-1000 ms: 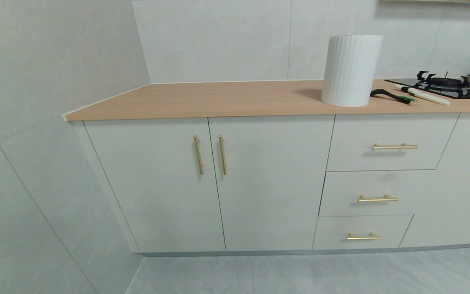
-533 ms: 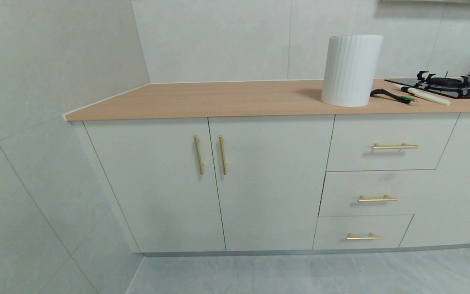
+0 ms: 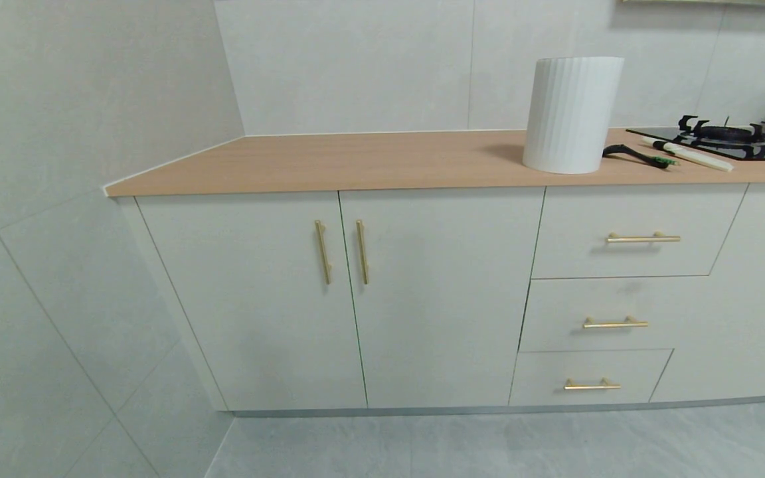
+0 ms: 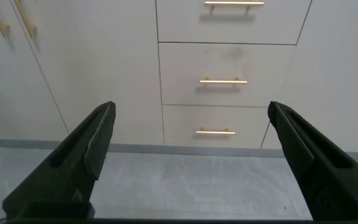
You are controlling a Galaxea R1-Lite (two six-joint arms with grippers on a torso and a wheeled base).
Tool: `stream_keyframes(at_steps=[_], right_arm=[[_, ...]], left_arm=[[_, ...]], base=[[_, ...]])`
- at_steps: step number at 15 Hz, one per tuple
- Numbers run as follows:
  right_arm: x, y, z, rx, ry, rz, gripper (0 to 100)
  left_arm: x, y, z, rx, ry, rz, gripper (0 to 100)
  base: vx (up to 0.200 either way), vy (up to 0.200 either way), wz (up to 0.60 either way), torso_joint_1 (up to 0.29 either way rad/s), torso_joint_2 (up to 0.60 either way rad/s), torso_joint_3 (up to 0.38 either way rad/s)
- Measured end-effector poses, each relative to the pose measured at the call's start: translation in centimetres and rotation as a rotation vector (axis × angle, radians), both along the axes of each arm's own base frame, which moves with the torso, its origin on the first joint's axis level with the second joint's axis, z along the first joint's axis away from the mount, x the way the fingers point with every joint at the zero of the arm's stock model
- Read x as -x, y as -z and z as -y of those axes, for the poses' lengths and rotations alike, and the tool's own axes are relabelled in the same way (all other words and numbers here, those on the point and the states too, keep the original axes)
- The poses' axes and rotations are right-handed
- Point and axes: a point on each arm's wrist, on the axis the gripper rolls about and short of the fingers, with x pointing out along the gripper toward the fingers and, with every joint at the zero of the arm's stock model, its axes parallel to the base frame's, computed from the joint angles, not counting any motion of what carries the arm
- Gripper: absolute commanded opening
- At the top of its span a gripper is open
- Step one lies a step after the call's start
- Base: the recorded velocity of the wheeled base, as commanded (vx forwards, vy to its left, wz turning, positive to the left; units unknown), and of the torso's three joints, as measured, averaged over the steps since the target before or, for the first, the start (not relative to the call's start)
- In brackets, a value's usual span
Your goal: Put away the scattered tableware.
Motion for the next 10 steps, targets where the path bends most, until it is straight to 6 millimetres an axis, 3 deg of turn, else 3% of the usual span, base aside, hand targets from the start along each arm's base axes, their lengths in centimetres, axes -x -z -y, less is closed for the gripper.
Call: stream_keyframes(at_steps=[10], right_arm=[[-0.01,0.01,0.00,-0.004,0.000,-0.002,100]], left_arm=[[0.00,0.00,0.00,-0.005,0.001,0.000,100]], base=[[0.000,-0.200,0.00,0.002,0.00,-0.001]])
